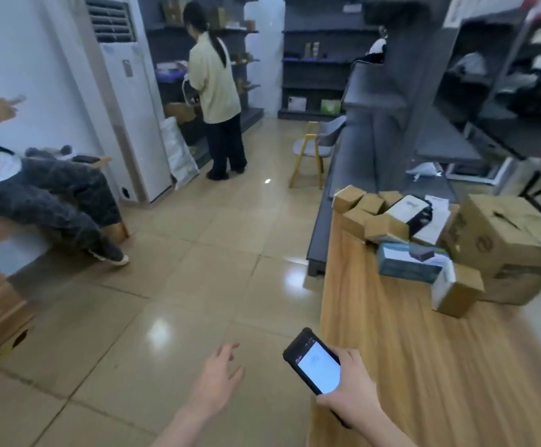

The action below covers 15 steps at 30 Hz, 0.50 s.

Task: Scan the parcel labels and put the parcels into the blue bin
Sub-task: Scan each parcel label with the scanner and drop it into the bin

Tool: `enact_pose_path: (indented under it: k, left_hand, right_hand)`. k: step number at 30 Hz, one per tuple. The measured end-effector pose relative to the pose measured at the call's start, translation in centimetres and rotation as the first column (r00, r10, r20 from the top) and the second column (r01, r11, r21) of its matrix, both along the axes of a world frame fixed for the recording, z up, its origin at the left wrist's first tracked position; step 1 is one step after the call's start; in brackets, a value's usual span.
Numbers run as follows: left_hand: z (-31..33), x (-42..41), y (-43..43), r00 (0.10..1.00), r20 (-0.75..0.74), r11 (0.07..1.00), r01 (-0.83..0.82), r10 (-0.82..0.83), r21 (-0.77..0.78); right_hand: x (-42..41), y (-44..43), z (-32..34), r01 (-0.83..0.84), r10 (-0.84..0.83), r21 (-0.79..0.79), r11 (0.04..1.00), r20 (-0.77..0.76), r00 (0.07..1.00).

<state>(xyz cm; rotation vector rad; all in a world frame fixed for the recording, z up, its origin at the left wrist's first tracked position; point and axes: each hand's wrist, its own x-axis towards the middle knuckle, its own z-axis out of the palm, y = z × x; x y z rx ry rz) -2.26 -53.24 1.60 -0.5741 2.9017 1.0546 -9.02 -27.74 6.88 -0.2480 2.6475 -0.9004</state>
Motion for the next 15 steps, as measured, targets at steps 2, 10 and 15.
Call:
enact_pose_path:
  k: [2, 10, 15]
  left_hand:
    - [0.0, -4.7, 1.3, 0.997, -0.008, 0.997, 0.079, -0.079, -0.012]
    - [-0.6, -23.1, 5.0, 0.896, 0.061, 0.895, 0.443, -0.44, -0.054]
    - [-0.9, -31.9, 6.8, 0.798, 0.047, 0.798, 0.602, -0.6, -0.027]
  right_hand:
    - [-2.2, 2.1, 0.1, 0.101, -0.101, 0.023, 0.995, -0.012, 0.995]
    - [-11.1, 5.4, -0.2, 0.475, -0.474, 0.097, 0.875, -0.031, 0.88]
    - [-14.6, 5.5, -0.1, 0.651, -0.655, 0.118, 0.75, -0.009, 0.756]
